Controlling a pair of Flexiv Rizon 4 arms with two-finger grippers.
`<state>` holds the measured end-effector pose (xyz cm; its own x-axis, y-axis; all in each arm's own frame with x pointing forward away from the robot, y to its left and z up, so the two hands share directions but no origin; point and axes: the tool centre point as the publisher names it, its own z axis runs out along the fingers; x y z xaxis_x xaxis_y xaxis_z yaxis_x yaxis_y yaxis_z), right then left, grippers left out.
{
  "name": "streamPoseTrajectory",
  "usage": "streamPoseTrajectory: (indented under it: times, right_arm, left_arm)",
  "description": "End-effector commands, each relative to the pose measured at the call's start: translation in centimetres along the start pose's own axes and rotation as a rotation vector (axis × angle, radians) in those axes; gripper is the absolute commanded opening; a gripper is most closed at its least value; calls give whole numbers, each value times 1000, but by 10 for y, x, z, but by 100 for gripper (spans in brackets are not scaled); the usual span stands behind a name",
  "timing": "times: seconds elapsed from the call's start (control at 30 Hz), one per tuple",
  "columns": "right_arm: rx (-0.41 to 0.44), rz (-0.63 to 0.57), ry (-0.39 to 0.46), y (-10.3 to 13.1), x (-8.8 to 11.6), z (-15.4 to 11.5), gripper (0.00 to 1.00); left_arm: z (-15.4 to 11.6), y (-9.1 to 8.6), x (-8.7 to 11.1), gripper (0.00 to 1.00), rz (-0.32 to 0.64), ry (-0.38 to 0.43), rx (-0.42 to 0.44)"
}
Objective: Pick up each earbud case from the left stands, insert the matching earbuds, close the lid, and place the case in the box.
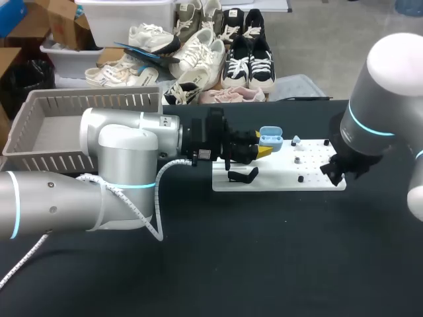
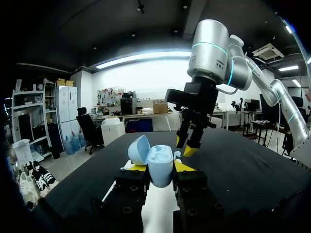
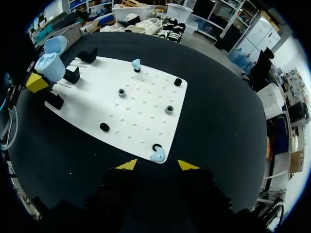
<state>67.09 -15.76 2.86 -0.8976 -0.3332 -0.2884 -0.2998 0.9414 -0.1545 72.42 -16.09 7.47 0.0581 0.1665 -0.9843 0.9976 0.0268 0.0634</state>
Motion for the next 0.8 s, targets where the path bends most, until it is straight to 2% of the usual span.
streamPoseTrajectory:
  times: [0.03,0.33,0.8]
  right_arm:
    - [2,0,7,0,-2,2,44]
    - [8,5,16,-3,-1,3,33]
    - [0,-7,20,2,-6,8,31]
  left_arm:
    - [0,0,1,0,1,-3,0]
    - [0,0,1,0,1,-3,0]
    - [0,0,1,0,1,-3,0]
